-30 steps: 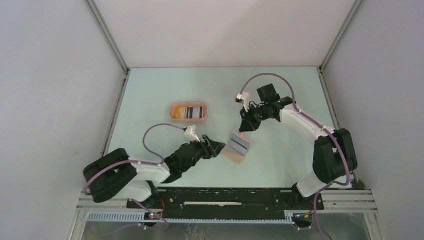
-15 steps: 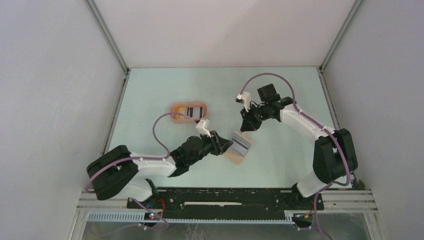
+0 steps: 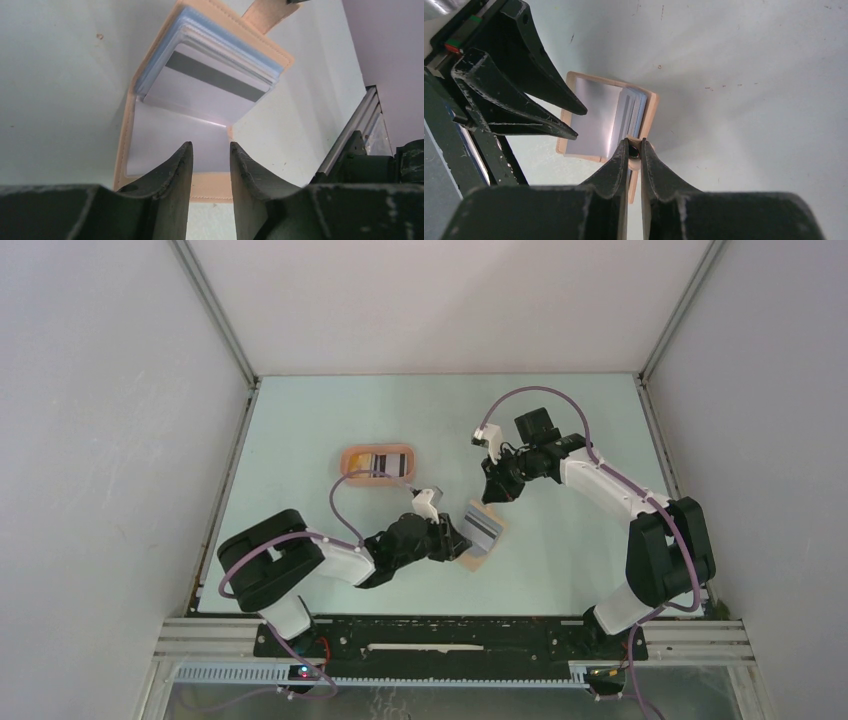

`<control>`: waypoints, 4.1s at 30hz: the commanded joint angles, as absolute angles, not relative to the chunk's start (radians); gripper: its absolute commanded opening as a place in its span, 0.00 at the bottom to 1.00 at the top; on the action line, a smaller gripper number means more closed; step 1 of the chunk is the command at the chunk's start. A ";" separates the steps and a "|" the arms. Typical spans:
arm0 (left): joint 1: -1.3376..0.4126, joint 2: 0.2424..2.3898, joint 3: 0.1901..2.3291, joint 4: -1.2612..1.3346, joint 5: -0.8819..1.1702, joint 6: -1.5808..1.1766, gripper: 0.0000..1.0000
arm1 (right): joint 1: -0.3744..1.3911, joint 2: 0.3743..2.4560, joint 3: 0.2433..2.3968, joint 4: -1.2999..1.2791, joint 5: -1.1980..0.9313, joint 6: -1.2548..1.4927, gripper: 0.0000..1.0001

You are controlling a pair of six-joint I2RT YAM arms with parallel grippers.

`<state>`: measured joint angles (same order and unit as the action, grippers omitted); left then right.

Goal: Put the credit cards into the card holder
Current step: Open the card holder at the center of the board, then turn over the card slot in the card holder.

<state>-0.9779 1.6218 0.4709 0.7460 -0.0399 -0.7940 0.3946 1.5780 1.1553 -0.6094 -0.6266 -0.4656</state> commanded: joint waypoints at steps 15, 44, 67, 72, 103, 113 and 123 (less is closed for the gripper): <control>-0.978 1.627 0.543 0.524 -0.105 -0.758 0.39 | 0.393 1.616 1.191 -0.685 -0.552 -0.489 0.01; -0.876 1.451 0.618 0.484 -0.017 -0.473 0.39 | 0.298 1.238 1.078 -0.675 -0.422 -0.483 0.51; -0.881 1.024 0.257 0.779 -0.422 -0.207 0.66 | 0.255 1.524 1.007 -0.621 -0.717 -0.127 0.54; -0.881 1.079 0.164 0.982 -0.423 -0.238 0.68 | 0.256 1.615 1.024 -0.639 -0.716 -0.124 0.50; -0.881 1.244 0.137 1.205 -0.315 -0.247 0.68 | 0.278 1.823 1.095 -0.711 -0.730 -0.137 0.49; -0.881 1.248 0.137 1.208 -0.307 -0.246 0.68 | 0.275 1.781 1.101 -0.724 -0.818 -0.155 0.42; -0.881 1.252 0.135 1.221 -0.291 -0.243 0.68 | 0.275 1.769 1.115 -0.737 -1.016 -0.164 0.41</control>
<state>-0.8776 1.2438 0.1421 1.1667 -0.3023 -0.2543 0.2707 1.8153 1.0721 -0.7216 -0.8856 -0.1505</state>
